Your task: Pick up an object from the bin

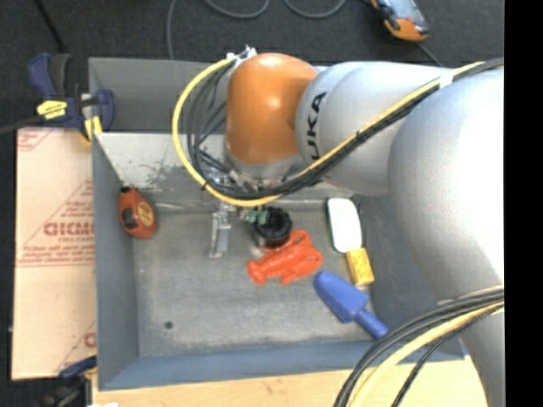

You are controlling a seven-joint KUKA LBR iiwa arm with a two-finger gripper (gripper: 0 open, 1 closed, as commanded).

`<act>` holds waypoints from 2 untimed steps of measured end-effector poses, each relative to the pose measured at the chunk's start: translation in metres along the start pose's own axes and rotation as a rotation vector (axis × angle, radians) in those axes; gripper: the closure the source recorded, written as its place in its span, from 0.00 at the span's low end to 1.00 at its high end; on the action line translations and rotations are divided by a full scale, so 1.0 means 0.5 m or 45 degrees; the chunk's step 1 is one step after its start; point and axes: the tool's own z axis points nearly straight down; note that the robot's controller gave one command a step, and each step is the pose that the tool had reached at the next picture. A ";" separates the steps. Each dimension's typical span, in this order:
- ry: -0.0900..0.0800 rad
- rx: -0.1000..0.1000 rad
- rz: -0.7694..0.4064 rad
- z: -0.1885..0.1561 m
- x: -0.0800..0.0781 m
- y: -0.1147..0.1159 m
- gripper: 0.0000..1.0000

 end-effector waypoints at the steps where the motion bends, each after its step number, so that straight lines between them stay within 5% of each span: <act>1: -0.008 -0.001 0.003 -0.010 -0.002 -0.001 0.00; 2: -0.005 0.001 -0.054 -0.034 0.039 -0.041 0.00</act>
Offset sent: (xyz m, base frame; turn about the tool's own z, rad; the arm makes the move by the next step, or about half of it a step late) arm -0.0429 -0.0452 0.0336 -0.0965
